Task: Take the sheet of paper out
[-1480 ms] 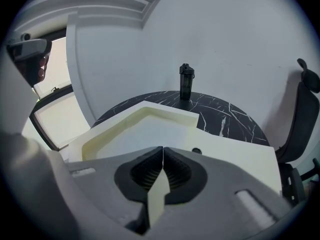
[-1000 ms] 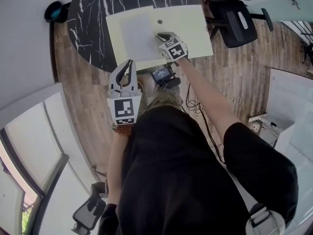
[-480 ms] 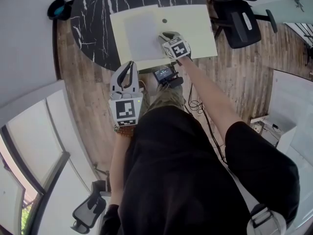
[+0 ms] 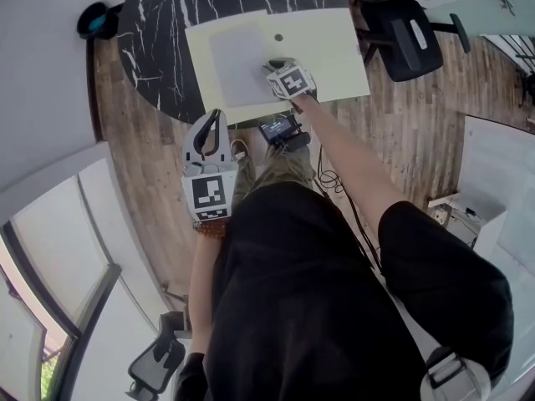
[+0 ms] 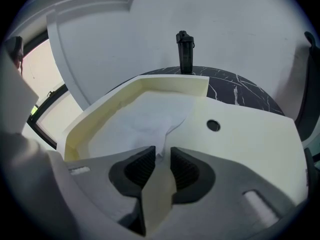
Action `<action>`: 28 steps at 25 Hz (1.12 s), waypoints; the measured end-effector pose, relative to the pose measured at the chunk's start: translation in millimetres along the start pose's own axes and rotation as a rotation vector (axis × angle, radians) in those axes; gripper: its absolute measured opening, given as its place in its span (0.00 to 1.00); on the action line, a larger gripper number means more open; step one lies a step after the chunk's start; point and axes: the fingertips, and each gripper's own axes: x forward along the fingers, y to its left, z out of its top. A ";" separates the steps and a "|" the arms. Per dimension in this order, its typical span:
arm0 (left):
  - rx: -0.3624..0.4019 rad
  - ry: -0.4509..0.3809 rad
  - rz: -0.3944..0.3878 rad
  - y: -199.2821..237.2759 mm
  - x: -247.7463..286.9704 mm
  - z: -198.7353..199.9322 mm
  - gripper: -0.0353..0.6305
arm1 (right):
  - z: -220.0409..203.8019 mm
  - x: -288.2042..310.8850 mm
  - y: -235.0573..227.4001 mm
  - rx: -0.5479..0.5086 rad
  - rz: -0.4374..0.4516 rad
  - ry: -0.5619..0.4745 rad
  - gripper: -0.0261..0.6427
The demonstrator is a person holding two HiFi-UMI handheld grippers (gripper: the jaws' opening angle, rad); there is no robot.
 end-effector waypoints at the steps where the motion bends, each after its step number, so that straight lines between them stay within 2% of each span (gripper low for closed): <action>1: 0.003 -0.001 0.000 0.8 -0.2 0.7 0.07 | -1.0 0.8 -0.3 -0.003 -0.006 0.006 0.18; 13: 0.007 -0.004 -0.009 3.2 0.8 1.8 0.07 | 0.5 4.5 -6.5 -0.048 -0.056 0.041 0.11; 17: 0.025 -0.009 -0.031 0.5 2.7 2.9 0.07 | 5.3 3.7 -6.4 -0.043 -0.077 0.036 0.04; 21: 0.043 -0.021 -0.040 -4.0 2.1 11.3 0.07 | 8.5 -3.9 -8.4 -0.061 -0.095 0.046 0.04; 28: 0.057 -0.024 -0.056 -7.8 -1.3 11.3 0.07 | 4.8 -19.7 -19.3 -0.015 -0.123 0.031 0.04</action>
